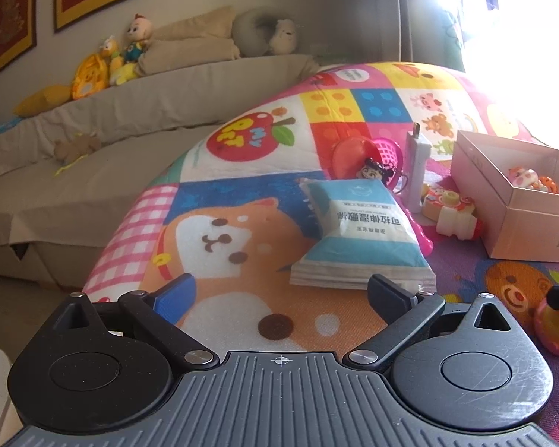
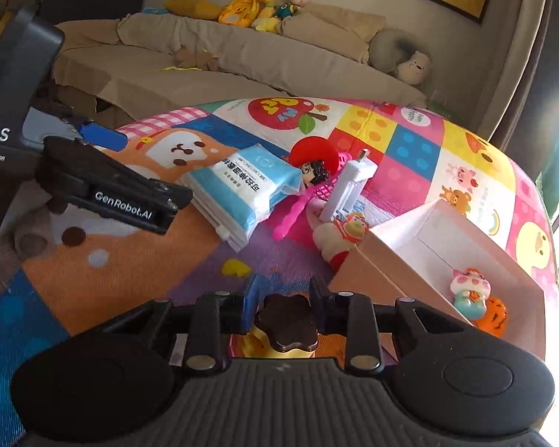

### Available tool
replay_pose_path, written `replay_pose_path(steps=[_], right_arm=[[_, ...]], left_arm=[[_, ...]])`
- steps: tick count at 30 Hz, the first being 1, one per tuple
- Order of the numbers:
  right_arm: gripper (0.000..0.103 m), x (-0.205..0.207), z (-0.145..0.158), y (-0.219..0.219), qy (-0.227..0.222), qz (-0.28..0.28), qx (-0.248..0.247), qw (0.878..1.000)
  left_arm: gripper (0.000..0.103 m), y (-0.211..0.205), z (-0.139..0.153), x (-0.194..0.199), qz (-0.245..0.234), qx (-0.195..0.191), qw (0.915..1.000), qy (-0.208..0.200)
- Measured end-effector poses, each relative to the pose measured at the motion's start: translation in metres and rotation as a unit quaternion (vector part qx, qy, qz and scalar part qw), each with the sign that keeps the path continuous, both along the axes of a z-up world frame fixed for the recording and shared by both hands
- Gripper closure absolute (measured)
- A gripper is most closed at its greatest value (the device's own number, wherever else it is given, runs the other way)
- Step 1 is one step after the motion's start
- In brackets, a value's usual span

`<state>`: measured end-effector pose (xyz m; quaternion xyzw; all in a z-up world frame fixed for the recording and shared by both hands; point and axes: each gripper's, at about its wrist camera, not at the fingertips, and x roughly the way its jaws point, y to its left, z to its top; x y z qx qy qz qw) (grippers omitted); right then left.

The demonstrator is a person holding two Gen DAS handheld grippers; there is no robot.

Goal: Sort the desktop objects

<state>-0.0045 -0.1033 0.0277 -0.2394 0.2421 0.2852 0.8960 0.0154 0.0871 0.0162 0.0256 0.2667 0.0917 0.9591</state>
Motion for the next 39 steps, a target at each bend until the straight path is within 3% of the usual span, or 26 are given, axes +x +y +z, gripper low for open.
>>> replay_pose_path(steps=[3,6,8,10,12,14,17,20,22,28,33,37,39], right_arm=[[0.074,-0.005,-0.003,-0.03,-0.013,-0.05,-0.005,0.999],[0.07,-0.004,-0.004,-0.06,-0.016,-0.108,0.012,0.994],[0.051,-0.002,-0.004,-0.079,-0.003,-0.135,0.046,0.99],[0.039,-0.005,-0.006,-0.091,0.0,-0.152,0.074,0.986],[0.037,-0.008,-0.009,-0.098,0.007,-0.161,0.096,0.982],[0.029,-0.01,-0.012,-0.103,0.017,-0.164,0.112,0.98],[0.025,-0.011,-0.016,-0.106,0.022,-0.169,0.123,0.978],[0.016,-0.011,-0.015,-0.11,0.022,-0.172,0.135,0.976],[0.015,-0.01,-0.016,-0.11,0.024,-0.171,0.137,0.975],[0.007,-0.009,-0.017,-0.108,0.032,-0.166,0.136,0.976],[0.007,-0.006,-0.018,-0.103,0.04,-0.164,0.124,0.978],[0.007,-0.005,-0.016,-0.108,0.036,-0.175,0.137,0.974],[0.007,-0.004,-0.01,-0.114,0.02,-0.197,0.151,0.969]], left_arm=[[0.002,-0.004,0.0,0.003,-0.008,0.002,0.9999,0.01],[0.002,-0.008,0.003,0.011,-0.03,-0.036,0.9987,0.02],[0.002,-0.015,0.006,0.021,-0.037,-0.049,0.998,0.019],[0.002,-0.024,0.008,0.036,-0.035,-0.04,0.9984,0.018],[0.002,-0.03,0.008,0.053,-0.027,-0.029,0.9988,0.027],[0.003,-0.035,0.005,0.068,-0.022,-0.02,0.9988,0.039],[0.026,-0.038,0.001,0.077,-0.02,-0.005,0.9983,0.055],[0.034,-0.039,0.001,0.071,-0.019,0.005,0.9984,0.053],[0.035,-0.038,0.002,0.062,-0.024,0.006,0.9982,0.055],[0.035,-0.045,0.007,0.003,-0.075,-0.01,0.9948,0.069],[0.033,-0.058,0.007,-0.036,-0.122,-0.017,0.9902,0.067],[0.017,-0.062,0.002,-0.042,-0.127,-0.012,0.9898,0.064],[0.013,-0.06,-0.003,-0.039,-0.119,-0.017,0.9903,0.071]])
